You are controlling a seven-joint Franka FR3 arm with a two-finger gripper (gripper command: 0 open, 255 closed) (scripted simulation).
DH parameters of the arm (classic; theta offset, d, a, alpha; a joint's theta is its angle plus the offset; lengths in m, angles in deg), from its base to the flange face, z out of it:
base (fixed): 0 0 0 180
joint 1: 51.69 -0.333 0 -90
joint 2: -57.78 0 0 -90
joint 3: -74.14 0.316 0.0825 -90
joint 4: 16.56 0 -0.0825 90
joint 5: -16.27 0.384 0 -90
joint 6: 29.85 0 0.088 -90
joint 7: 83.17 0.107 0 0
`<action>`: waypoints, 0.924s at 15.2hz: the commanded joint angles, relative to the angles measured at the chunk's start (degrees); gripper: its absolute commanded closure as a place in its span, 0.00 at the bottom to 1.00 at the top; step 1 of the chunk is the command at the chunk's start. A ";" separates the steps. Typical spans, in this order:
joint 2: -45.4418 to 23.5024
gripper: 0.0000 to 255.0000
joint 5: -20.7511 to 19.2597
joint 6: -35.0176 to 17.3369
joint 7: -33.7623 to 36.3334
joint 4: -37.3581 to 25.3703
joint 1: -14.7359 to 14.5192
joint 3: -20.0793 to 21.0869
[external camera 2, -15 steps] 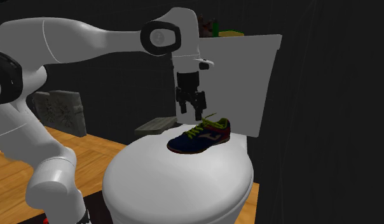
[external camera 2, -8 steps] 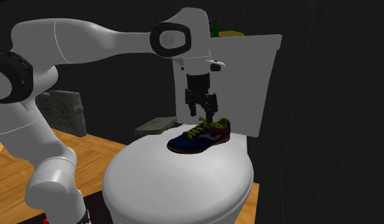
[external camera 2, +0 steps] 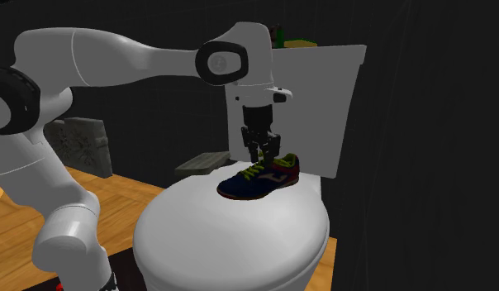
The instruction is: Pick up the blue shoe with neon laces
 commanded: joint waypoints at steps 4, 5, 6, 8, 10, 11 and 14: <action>-0.05 1.00 0.00 -0.02 0.00 0.05 0.00 0.00; -0.06 1.00 0.00 -0.01 0.01 0.03 -0.01 0.00; -0.07 1.00 0.01 0.00 0.00 0.02 -0.01 0.00; -0.32 1.00 0.07 0.66 -0.05 -0.88 -0.02 -0.02; -0.72 1.00 0.18 2.23 -0.10 -2.85 -0.05 -0.03; -0.94 1.00 0.24 3.03 -0.13 -3.86 -0.07 -0.04; -1.69 1.00 0.42 5.43 -0.24 -6.99 -0.12 -0.08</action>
